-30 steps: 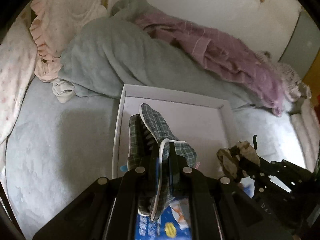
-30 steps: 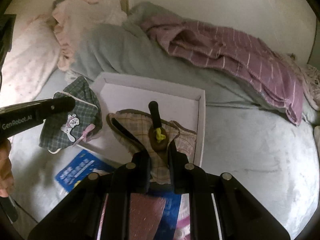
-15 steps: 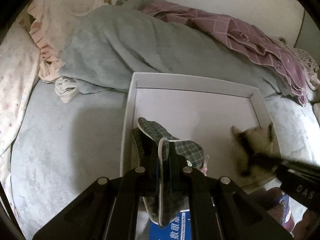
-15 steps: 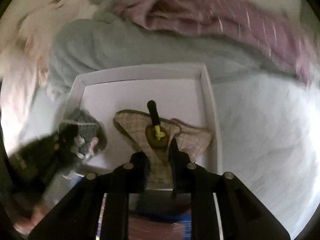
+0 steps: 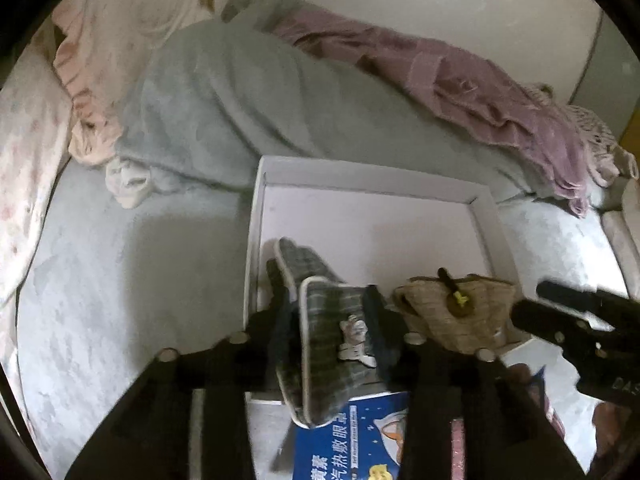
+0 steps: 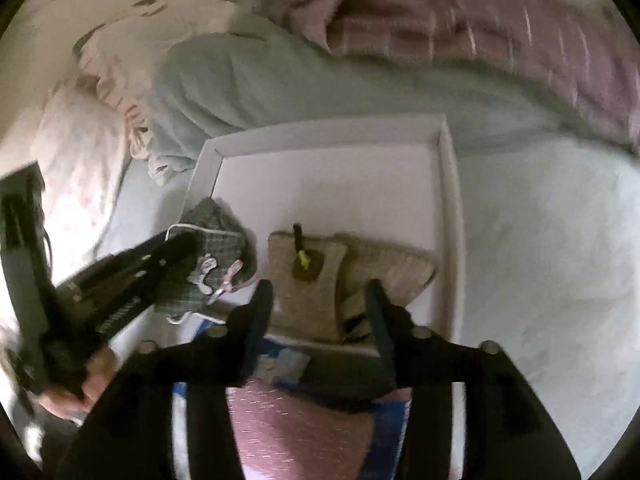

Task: Organize soft objects
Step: 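Carry both pouches over the white tray with the left and right tools, then lower both pouches into the tray and open both tools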

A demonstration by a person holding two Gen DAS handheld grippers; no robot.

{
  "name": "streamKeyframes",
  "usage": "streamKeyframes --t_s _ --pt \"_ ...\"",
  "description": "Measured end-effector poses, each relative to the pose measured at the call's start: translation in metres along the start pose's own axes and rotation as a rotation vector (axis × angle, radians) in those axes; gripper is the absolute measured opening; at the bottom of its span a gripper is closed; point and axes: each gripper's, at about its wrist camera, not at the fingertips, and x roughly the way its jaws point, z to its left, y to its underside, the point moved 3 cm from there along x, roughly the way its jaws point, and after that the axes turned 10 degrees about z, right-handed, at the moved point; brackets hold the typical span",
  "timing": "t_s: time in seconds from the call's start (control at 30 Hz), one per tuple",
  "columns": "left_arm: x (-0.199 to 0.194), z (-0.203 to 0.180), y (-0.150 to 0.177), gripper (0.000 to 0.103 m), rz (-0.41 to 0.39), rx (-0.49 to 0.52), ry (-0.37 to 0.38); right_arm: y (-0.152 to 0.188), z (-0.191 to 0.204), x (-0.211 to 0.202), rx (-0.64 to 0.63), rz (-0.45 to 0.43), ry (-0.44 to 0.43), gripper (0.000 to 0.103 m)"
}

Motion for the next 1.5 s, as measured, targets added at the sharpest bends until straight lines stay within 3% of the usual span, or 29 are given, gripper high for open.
streamKeyframes --t_s 0.07,0.1,0.17,0.27,0.37,0.43,0.57,0.67,0.7,0.73,0.8,0.97,1.1,1.17,1.23,1.37,1.5 --pt "-0.007 -0.008 0.0 0.048 -0.029 0.039 0.003 -0.008 0.002 -0.001 -0.057 -0.036 0.041 0.077" --pt "-0.008 -0.012 0.0 0.048 -0.033 0.053 0.004 -0.012 0.007 0.003 -0.108 -0.044 0.068 0.078" --pt "-0.005 -0.019 0.0 0.044 -0.025 0.077 0.011 -0.019 0.011 0.017 -0.18 -0.013 0.089 0.078" --pt "0.008 -0.02 0.003 0.043 -0.013 0.116 -0.076 -0.025 0.017 0.041 -0.242 0.068 0.096 0.077" --pt "0.023 -0.015 0.011 0.044 0.036 0.114 -0.046 -0.026 0.01 0.062 -0.216 0.153 0.096 0.077" --pt "0.028 -0.015 0.017 0.044 0.046 0.129 -0.052 -0.025 0.002 0.071 -0.178 0.19 0.107 0.07" --pt "0.032 -0.022 0.029 0.044 0.05 0.244 -0.139 -0.024 -0.016 0.077 -0.078 0.198 0.12 0.056" --pt "0.037 -0.024 0.038 0.042 0.1 0.331 -0.197 -0.024 -0.037 0.076 0.097 0.206 0.053 0.051" --pt "0.04 -0.023 0.041 0.036 0.115 0.356 -0.222 -0.023 -0.047 0.075 0.182 0.214 0.025 0.05" --pt "0.044 -0.021 0.043 0.035 0.115 0.397 -0.276 -0.021 -0.059 0.075 0.296 0.225 -0.012 0.049" --pt "0.047 -0.018 0.043 0.031 0.112 0.427 -0.353 -0.019 -0.068 0.072 0.391 0.216 -0.04 0.047" --pt "0.052 -0.012 0.04 0.03 0.132 0.451 -0.34 -0.017 -0.061 0.065 0.377 0.142 0.031 0.047" --pt "0.039 -0.006 0.043 0.031 0.122 0.431 -0.245 -0.012 -0.054 0.063 0.29 0.134 0.018 0.049" --pt "0.028 -0.003 0.04 0.037 0.128 0.371 -0.144 -0.009 -0.054 0.059 0.275 0.125 -0.024 0.05" --pt "0.02 -0.003 0.039 0.052 0.128 0.31 -0.069 -0.005 -0.061 0.052 0.27 0.115 -0.049 0.053" --pt "0.006 -0.009 0.028 0.053 0.089 0.24 0.011 0.004 -0.064 0.039 0.234 0.086 -0.056 0.057" --pt "0.013 -0.015 0.011 0.054 0.103 0.164 0.005 0.012 -0.058 0.029 0.18 0.07 -0.037 0.058"
